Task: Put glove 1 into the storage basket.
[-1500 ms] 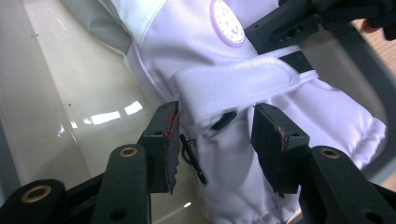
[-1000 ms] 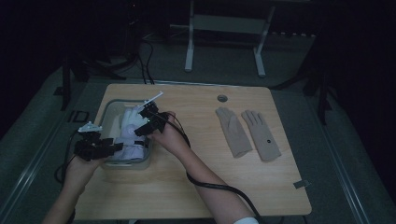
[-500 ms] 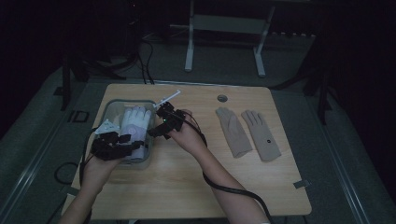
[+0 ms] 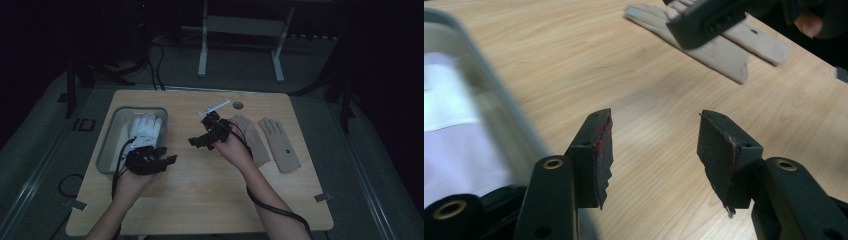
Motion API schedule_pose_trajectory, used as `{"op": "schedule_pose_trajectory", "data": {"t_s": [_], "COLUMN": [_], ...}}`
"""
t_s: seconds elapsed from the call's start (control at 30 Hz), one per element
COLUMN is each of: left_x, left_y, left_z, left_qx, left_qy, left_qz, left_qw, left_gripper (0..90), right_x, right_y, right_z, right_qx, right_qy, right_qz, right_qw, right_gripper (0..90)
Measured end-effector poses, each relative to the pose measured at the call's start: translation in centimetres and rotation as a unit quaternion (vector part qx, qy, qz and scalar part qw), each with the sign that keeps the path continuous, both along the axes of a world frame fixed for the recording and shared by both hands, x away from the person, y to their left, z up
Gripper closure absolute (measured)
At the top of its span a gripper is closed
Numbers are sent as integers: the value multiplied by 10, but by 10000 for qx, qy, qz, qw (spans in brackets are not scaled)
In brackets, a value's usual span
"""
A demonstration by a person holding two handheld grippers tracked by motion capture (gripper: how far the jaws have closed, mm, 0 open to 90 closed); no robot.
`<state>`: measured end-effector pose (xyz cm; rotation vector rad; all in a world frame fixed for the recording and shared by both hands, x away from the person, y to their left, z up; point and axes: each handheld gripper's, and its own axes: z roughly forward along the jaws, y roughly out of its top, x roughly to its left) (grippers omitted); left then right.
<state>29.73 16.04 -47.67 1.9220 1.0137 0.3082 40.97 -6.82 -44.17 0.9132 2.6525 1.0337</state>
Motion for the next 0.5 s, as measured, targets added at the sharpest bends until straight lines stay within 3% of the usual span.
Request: {"op": "schedule_pose_trajectory", "data": {"t_s": [0.27,0.5], "left_x": [0,-1], "left_y": [-22,-36], "left_z": [-13,-33], "left_qx": [-185,-279], "left_qy": [-60,-111], "left_qz": [-324,-572], "left_qw": [9993,9979], "left_gripper": [476,438], "right_x": [0,1], "right_y": [-39,-79], "right_z": [-2,-12], "right_qx": [-35,12], "right_qy": [-133,-201], "right_qz": [-157,-289], "right_qw": [9998,9994], "right_gripper": [151,148]}}
